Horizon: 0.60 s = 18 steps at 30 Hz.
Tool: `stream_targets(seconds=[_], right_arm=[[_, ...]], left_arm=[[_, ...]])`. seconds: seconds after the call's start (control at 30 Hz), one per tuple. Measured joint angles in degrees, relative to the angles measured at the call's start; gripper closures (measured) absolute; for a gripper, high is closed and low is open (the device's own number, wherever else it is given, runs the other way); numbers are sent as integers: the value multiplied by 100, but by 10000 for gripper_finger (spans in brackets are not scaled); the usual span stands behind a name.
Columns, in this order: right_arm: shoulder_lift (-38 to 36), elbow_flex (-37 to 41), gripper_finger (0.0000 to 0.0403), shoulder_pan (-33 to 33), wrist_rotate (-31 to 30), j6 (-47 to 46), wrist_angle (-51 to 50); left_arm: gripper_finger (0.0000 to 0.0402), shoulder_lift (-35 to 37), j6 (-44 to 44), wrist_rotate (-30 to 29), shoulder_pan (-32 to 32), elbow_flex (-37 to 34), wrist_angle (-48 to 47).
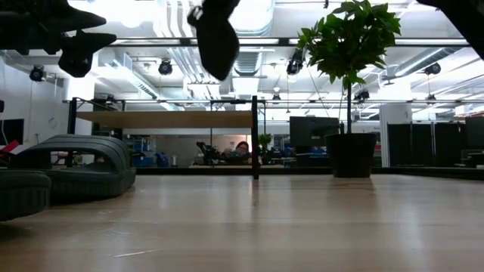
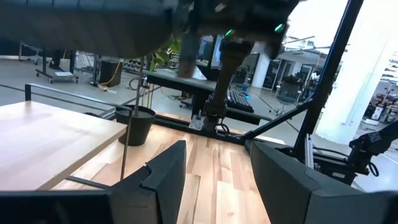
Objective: Pick and place slides into the shelf
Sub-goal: Put the top right black slipper on the shelf
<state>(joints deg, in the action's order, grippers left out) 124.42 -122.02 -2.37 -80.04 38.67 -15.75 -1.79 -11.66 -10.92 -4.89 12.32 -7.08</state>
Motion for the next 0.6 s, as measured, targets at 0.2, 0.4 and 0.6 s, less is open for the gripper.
stream_targets(seconds=[0.2, 0.4, 0.6], right_arm=[[0, 424, 395, 299, 121, -515, -210], [0, 765, 395, 470, 255, -722, -199], [0, 1110, 394, 536, 498, -1057, -192]], left_arm=[[235, -2, 4, 0, -1, -2, 0], [235, 11, 6, 0, 0, -3, -1], [235, 9, 28, 0, 0, -4, -2]])
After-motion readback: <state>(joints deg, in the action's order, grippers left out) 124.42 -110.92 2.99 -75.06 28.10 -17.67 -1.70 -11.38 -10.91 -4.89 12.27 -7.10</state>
